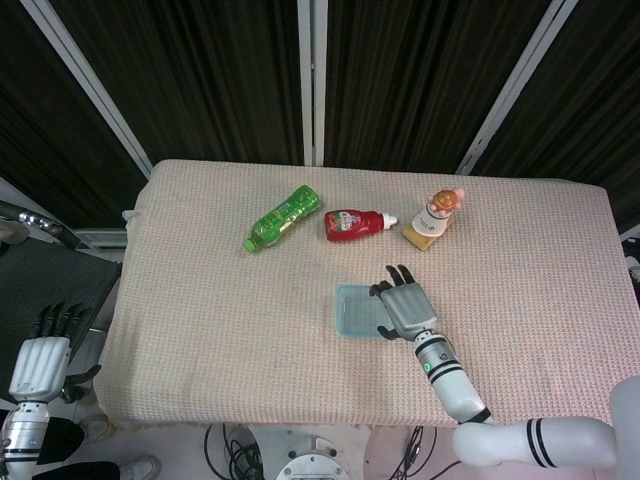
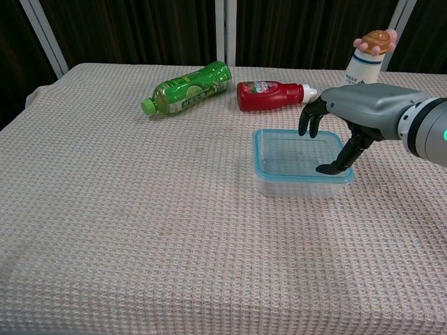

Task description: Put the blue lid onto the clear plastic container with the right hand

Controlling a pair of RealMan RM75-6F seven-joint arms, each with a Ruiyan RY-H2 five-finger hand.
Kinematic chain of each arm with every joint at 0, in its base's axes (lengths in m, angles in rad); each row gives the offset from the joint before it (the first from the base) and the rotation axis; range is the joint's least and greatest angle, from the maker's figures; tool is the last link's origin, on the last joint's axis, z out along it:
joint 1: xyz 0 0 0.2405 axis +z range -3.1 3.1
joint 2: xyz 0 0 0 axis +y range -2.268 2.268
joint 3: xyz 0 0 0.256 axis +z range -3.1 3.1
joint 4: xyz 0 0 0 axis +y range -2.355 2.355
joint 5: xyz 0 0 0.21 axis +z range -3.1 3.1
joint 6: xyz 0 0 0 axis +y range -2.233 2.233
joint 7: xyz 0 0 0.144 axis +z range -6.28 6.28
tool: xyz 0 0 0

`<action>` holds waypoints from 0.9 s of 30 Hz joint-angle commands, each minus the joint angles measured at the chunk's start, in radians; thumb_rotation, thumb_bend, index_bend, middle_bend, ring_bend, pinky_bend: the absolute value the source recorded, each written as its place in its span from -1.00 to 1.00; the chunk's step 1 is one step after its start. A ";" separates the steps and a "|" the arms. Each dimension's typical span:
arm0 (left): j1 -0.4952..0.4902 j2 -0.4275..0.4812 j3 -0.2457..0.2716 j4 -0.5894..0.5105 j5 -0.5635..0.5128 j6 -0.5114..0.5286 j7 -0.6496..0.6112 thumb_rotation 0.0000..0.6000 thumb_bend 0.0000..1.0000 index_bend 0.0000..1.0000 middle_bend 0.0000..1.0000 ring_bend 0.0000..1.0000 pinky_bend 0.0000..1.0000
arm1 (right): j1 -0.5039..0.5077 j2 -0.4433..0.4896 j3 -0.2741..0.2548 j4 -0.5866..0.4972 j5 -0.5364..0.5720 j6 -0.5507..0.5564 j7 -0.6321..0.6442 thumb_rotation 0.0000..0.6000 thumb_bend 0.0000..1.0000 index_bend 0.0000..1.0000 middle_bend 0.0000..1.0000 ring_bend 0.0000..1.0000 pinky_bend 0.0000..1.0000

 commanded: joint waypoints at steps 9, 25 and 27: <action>0.001 0.000 0.001 0.003 -0.002 -0.002 -0.007 1.00 -1.00 -0.70 -0.80 -1.00 -0.96 | -0.016 0.020 0.002 -0.021 -0.018 0.013 0.017 1.00 -1.00 -0.39 -0.40 -1.00 -1.00; -0.001 -0.002 0.003 0.002 -0.002 -0.008 -0.006 1.00 -1.00 -0.72 -0.80 -1.00 -0.96 | 0.004 0.004 0.006 0.007 0.036 -0.028 0.003 1.00 -1.00 -0.40 -0.40 -1.00 -1.00; -0.002 -0.002 0.004 0.003 -0.002 -0.009 -0.006 1.00 -1.00 -0.72 -0.80 -1.00 -0.96 | 0.003 0.000 0.002 0.009 0.035 -0.027 0.003 1.00 -1.00 -0.40 -0.40 -1.00 -1.00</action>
